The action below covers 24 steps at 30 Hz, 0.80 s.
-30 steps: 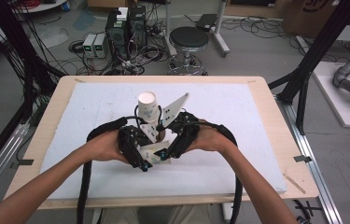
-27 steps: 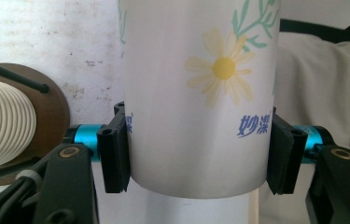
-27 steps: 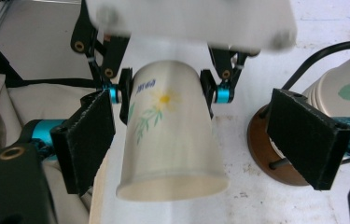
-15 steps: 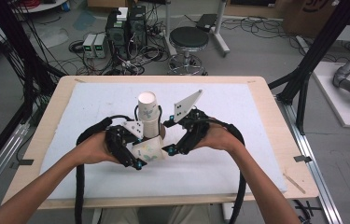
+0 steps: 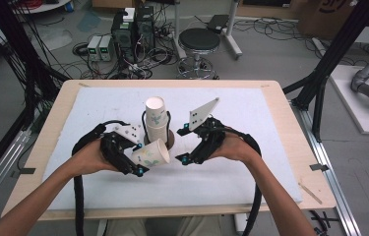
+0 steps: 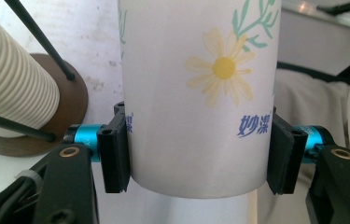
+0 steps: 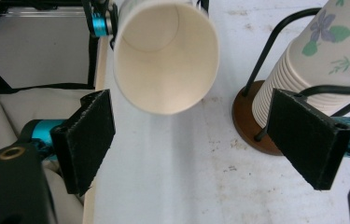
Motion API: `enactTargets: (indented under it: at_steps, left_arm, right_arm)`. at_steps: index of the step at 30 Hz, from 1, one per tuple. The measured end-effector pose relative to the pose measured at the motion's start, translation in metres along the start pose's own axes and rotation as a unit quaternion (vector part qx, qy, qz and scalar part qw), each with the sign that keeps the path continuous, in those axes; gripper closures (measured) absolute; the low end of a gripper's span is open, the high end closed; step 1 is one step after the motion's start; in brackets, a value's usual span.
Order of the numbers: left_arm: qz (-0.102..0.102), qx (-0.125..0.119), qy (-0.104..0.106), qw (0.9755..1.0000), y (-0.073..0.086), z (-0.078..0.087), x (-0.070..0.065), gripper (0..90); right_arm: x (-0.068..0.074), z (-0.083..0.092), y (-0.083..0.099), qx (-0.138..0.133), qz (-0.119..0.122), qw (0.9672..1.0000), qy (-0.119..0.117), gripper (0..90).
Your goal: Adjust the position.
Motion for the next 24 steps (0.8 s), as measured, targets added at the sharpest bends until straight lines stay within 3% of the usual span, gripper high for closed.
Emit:
enactTargets:
  at_steps: [4,6,13,24]
  left_arm:
    - [0.005,-0.031,-0.006,0.9995,-0.002,0.003,0.002,37.1]
    - [0.010,-0.055,-0.009,0.9984,-0.003,0.004,0.004,37.1]
    - [0.020,-0.100,-0.010,0.9948,-0.002,0.004,0.003,37.0]
    - [0.030,-0.207,-0.006,0.9780,-0.008,0.003,0.001,37.0]
  right_arm:
    - [0.001,0.001,0.004,-0.009,-0.006,0.9999,0.008,16.0]
    - [0.001,0.001,0.006,-0.015,-0.009,0.9998,0.007,16.0]
    - [0.002,0.001,0.015,-0.026,-0.022,0.9993,0.011,16.1]
    - [0.004,-0.005,0.018,-0.066,-0.035,0.9972,0.006,16.5]
Point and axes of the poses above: each handheld gripper's, and its own axes: z roughly backward along the jaws, y roughly out of its underside, x roughly to its left, the point moved 7 cm from there along -z, roughly forward along the jaws, and after that the axes turned 14 degrees about -x, right-handed, at the moved point
